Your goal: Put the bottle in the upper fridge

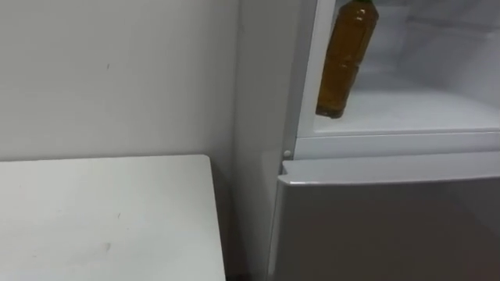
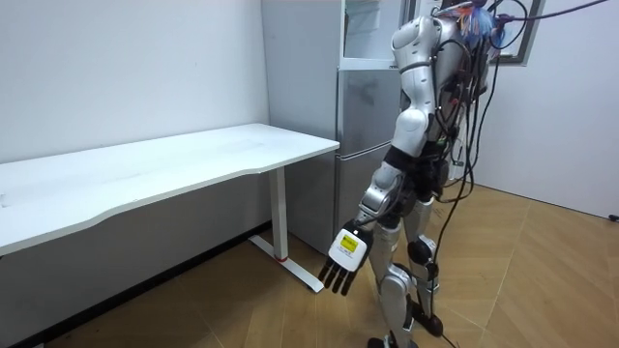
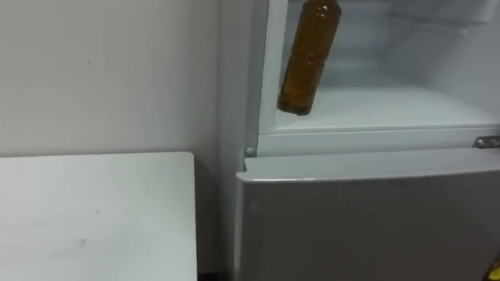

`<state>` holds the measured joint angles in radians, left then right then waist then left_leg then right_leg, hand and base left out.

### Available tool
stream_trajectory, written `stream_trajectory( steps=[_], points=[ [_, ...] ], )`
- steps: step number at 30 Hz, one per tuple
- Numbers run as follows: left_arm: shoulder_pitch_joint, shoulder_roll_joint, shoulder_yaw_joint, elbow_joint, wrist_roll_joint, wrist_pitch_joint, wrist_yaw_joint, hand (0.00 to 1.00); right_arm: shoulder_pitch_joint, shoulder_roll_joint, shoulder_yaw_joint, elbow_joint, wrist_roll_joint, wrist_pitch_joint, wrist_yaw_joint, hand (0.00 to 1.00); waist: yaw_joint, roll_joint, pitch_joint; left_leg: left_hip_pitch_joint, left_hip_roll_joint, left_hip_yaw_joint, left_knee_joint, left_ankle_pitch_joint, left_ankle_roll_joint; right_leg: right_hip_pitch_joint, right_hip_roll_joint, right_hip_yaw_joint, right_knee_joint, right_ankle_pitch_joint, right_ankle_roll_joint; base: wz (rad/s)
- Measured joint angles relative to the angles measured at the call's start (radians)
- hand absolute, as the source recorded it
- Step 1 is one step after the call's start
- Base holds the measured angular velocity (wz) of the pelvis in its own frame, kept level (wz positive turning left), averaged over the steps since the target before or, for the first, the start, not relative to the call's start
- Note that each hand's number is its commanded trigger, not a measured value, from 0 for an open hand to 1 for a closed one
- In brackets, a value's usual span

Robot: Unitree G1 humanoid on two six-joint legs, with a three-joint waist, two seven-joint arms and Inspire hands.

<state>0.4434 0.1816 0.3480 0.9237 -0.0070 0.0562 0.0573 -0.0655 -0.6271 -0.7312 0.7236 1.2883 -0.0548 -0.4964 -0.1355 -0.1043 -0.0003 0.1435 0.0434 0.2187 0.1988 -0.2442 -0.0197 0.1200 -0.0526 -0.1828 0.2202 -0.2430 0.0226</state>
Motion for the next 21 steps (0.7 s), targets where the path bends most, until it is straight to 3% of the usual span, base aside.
stream_trajectory(
  steps=[7,12,21],
  points=[
    [0.005,0.017,0.001,-0.001,0.001,0.000,0.000,0.00,-0.010,-0.047,-0.037,-0.211,0.000,-0.016,-0.135,0.00,-0.007,-0.019,-0.0021,-0.029,0.001,-0.008,0.003,0.000,0.000,-0.033,0.000,-0.010,0.007,0.001,-0.001,0.05],
    [0.005,0.027,0.001,-0.001,0.010,-0.005,0.000,0.00,-0.055,-0.076,-0.037,-0.277,0.004,-0.030,-0.170,0.00,-0.009,-0.037,-0.0009,-0.030,0.001,-0.008,0.006,0.000,0.000,-0.040,0.000,-0.002,0.019,0.001,-0.002,-0.03],
    [0.010,0.027,0.001,-0.002,0.021,-0.032,0.000,0.00,-0.108,-0.077,-0.037,-0.287,0.004,-0.032,-0.181,0.00,-0.020,-0.022,-0.0046,-0.045,0.001,-0.002,0.007,0.000,0.000,-0.068,-0.002,0.003,0.041,0.001,-0.002,-0.02]
  ],
)
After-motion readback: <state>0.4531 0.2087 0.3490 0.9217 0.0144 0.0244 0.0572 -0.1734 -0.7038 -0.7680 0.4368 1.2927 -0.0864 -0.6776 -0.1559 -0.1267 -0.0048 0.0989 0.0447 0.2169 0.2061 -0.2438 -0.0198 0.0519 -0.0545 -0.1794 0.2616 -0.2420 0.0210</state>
